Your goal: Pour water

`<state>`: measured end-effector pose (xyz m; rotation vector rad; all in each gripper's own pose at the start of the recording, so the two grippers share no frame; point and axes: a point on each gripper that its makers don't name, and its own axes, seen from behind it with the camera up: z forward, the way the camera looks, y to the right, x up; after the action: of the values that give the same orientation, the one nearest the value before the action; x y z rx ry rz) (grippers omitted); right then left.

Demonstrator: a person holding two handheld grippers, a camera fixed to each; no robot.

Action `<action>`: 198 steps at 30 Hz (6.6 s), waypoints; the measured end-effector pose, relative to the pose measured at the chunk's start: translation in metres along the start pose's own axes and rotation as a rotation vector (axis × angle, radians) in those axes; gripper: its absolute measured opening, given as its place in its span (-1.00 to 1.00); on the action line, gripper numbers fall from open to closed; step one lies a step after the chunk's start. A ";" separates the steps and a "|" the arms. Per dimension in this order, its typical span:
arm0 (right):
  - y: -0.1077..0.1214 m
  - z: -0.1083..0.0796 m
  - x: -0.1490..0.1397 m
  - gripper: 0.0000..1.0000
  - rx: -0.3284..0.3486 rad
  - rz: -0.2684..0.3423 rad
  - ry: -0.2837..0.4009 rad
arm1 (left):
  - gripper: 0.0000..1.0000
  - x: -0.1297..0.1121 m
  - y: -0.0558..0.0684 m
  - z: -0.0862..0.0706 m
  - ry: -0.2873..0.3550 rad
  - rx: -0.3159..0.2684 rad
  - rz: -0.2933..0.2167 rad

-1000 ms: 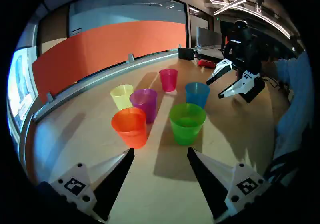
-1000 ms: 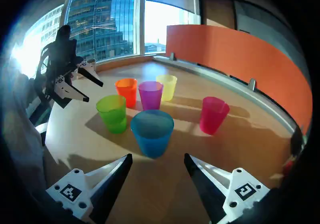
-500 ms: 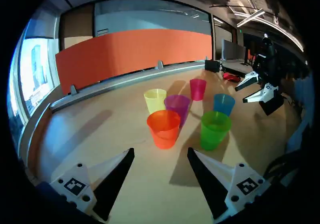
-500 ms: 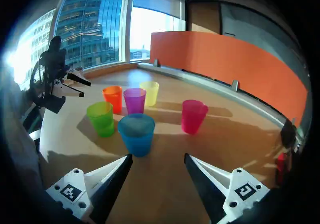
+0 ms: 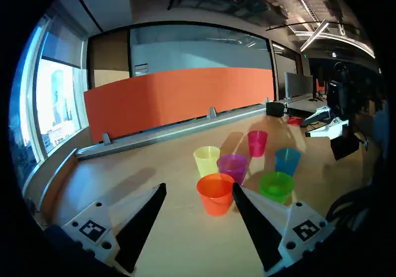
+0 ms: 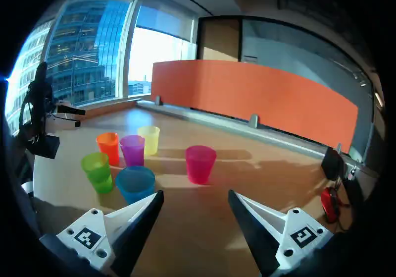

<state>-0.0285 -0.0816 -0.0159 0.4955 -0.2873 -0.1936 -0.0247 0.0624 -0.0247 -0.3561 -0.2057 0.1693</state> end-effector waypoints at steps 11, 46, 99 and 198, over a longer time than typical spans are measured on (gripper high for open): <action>0.019 0.000 0.019 1.00 -0.141 0.020 0.094 | 0.97 0.015 -0.018 -0.002 0.070 0.095 -0.043; 0.065 -0.054 0.061 1.00 -0.537 0.147 0.358 | 0.97 0.037 -0.036 -0.009 0.230 0.317 -0.175; 0.074 -0.076 0.069 1.00 -0.582 0.163 0.395 | 0.97 -0.006 -0.048 -0.006 0.275 0.365 -0.171; 0.077 -0.033 -0.001 1.00 -0.528 0.181 0.339 | 0.97 -0.019 -0.053 0.003 0.230 0.365 -0.165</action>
<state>-0.0101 -0.0002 -0.0058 -0.0268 0.0560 -0.0032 -0.0367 0.0107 -0.0064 0.0063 0.0255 0.0004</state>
